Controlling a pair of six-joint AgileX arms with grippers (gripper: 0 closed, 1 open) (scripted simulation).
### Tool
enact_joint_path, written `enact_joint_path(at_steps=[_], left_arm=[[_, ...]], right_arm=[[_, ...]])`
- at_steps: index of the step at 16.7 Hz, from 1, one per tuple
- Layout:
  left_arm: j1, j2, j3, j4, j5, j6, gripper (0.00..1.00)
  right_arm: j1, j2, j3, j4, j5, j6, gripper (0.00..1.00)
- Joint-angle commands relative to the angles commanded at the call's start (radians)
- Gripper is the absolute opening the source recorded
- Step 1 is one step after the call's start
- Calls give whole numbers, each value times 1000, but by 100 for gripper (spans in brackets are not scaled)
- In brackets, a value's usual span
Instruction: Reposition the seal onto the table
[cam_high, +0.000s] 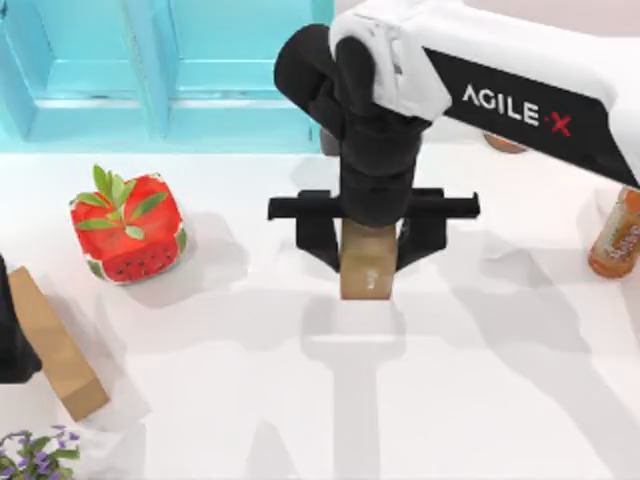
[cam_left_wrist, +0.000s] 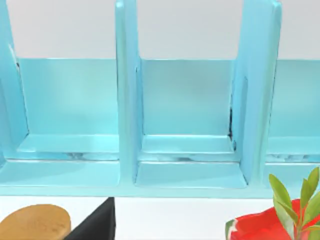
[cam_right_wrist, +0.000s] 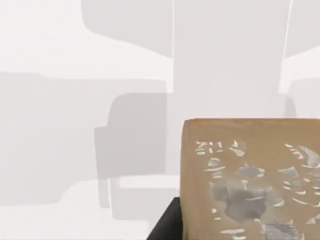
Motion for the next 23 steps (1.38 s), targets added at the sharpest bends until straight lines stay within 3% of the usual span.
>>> enact_joint_path(at_steps=[12, 23], left_arm=[[0, 0, 0, 0, 0, 0, 100], [0, 0, 0, 0, 0, 0, 100]], right_arm=[[2, 31, -127, 158, 0, 2, 0], [2, 31, -127, 158, 0, 2, 83]])
